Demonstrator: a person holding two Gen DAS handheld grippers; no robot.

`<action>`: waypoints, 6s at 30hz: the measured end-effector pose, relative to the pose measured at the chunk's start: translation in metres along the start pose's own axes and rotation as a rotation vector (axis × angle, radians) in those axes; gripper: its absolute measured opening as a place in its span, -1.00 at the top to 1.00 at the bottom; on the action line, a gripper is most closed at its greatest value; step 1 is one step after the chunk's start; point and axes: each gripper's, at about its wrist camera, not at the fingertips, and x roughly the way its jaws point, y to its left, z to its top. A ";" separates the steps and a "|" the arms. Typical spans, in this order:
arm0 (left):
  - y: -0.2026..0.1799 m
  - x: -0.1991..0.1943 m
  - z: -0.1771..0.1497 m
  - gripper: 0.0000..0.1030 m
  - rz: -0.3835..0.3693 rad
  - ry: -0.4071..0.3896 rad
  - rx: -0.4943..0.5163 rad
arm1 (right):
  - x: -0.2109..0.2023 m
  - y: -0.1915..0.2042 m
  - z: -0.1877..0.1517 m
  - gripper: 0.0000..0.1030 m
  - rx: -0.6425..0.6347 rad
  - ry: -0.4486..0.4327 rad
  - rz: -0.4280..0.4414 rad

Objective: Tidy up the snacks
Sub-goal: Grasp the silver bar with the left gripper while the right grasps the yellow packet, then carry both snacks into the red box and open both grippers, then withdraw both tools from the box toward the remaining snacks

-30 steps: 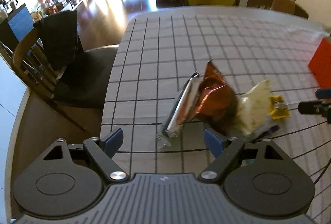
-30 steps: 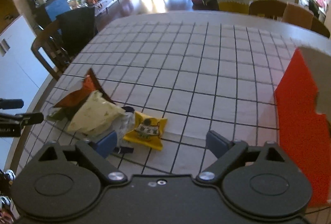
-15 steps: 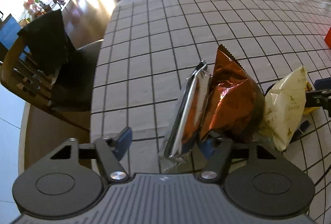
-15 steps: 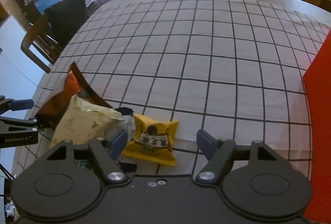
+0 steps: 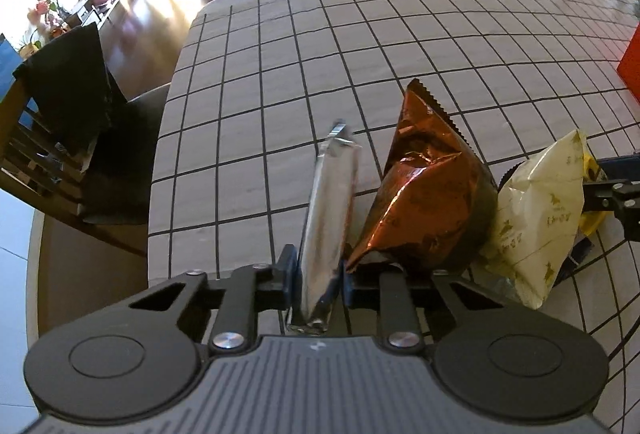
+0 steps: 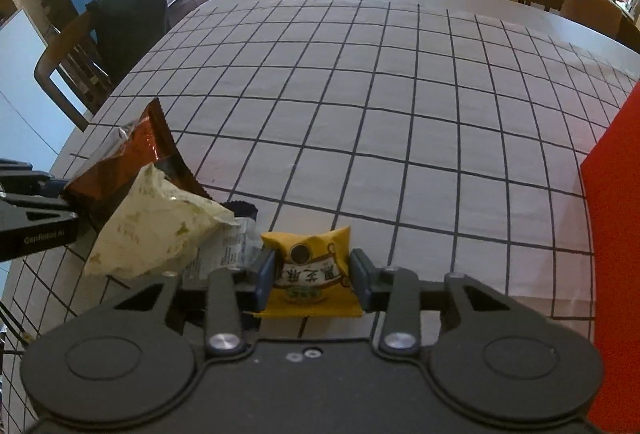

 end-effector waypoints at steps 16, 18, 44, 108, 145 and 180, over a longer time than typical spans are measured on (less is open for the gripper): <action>0.019 -0.048 -0.047 0.64 -0.065 -0.047 -0.191 | -0.055 -0.026 -0.032 0.30 0.077 -0.029 0.038; 0.019 -0.055 -0.057 0.64 -0.083 -0.043 -0.213 | -0.064 -0.025 -0.037 0.30 0.087 -0.033 0.046; -0.068 -0.160 -0.055 0.64 -0.237 -0.205 -0.086 | -0.197 -0.058 -0.075 0.31 0.155 -0.197 0.007; -0.418 -0.063 0.130 0.63 -0.237 0.022 0.295 | -0.133 -0.337 -0.031 0.30 0.213 -0.024 -0.081; -0.304 -0.154 0.087 -0.13 -0.362 -0.221 0.159 | -0.211 -0.247 -0.044 -0.09 0.196 -0.167 -0.084; -0.046 -0.143 -0.015 -0.65 -0.198 -0.247 0.025 | -0.156 -0.023 -0.055 -1.00 -0.035 -0.170 0.029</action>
